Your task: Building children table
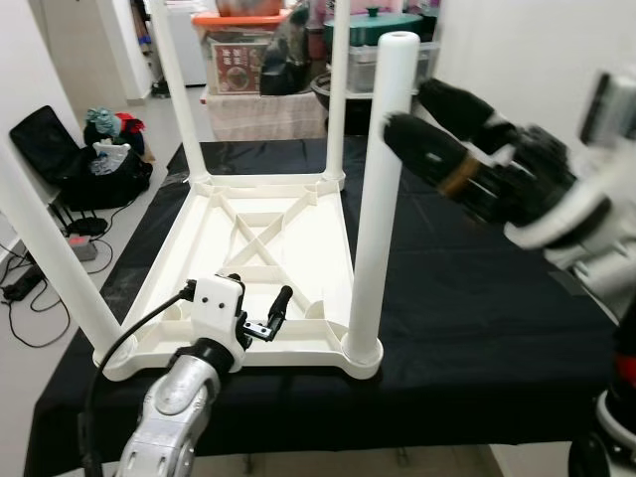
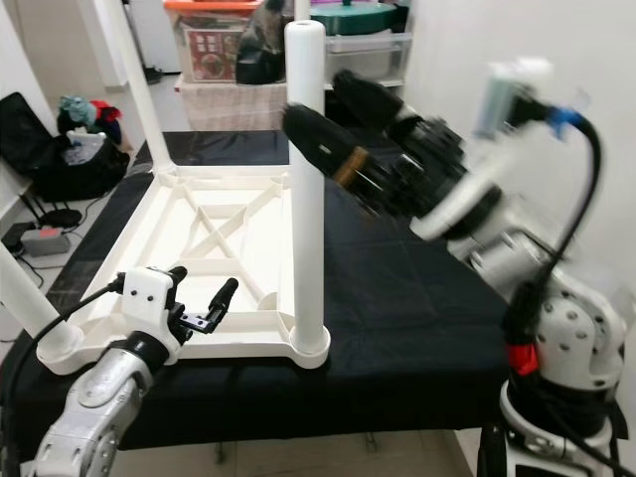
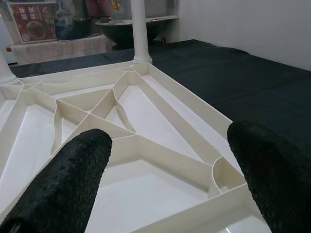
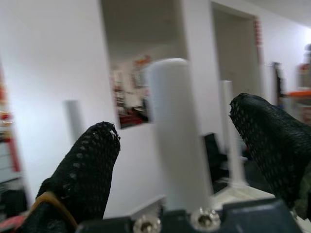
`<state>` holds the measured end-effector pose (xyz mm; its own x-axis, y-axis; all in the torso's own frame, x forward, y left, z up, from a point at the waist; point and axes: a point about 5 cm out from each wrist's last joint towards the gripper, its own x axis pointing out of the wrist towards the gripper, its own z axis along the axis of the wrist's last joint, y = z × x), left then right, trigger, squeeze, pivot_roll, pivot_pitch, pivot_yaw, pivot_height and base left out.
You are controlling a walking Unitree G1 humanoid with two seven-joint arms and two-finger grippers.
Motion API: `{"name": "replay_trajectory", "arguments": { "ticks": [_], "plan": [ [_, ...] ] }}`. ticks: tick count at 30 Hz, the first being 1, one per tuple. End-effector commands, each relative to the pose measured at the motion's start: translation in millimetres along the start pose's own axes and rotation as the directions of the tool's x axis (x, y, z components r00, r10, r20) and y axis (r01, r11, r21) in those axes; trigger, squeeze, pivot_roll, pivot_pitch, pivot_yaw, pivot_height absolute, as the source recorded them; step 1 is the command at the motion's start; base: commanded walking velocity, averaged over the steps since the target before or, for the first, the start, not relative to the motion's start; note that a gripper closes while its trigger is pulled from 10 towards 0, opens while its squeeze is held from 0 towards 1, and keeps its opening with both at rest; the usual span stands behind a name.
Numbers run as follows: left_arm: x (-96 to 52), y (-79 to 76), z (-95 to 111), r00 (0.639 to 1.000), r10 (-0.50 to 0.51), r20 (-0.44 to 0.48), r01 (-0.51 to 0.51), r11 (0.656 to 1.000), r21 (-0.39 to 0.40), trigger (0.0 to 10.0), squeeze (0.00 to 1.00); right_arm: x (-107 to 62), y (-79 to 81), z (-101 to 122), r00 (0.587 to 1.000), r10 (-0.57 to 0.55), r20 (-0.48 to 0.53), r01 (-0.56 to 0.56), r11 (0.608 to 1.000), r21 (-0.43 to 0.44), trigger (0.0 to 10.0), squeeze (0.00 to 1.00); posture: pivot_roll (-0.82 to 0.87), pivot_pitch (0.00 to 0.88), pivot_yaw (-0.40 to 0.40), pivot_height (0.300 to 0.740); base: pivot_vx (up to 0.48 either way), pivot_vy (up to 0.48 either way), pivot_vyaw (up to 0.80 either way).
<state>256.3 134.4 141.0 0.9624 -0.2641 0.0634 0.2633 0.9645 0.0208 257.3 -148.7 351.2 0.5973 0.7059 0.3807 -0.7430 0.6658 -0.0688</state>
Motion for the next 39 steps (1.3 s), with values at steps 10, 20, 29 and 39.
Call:
{"name": "replay_trajectory", "arguments": {
  "ticks": [10,20,29,39],
  "plan": [
    [0.0,-1.4,-6.6,0.999,0.007,-0.033,-0.007,1.000,0.004,10.0,0.00,18.0,-22.8,-14.9,0.972,-0.222,-0.079,0.227,0.972,0.063,0.0,0.00,-0.07,0.005,-0.021,0.740,0.000,0.000,0.00],
    [-0.8,-1.6,-6.9,0.999,0.014,-0.035,-0.014,1.000,0.000,10.0,0.00,17.0,-32.8,-16.4,0.949,-0.302,-0.096,0.310,0.947,0.084,0.0,0.00,-0.07,0.009,-0.023,0.740,0.000,0.000,0.00],
    [-2.8,-2.1,-8.0,0.999,0.009,-0.041,-0.009,1.000,0.000,10.0,0.00,10.5,-51.9,-28.3,0.872,-0.469,-0.140,0.490,0.836,0.247,0.0,0.00,-0.06,0.012,-0.024,0.740,0.000,0.000,0.00],
    [-4.3,-3.0,-8.1,0.999,0.008,-0.044,-0.008,1.000,0.000,10.0,0.00,-60.2,-103.7,-109.0,0.418,-0.801,-0.428,0.892,0.274,0.359,0.0,0.00,-0.05,0.021,-0.030,0.740,0.000,0.000,0.00]
  ]
}}
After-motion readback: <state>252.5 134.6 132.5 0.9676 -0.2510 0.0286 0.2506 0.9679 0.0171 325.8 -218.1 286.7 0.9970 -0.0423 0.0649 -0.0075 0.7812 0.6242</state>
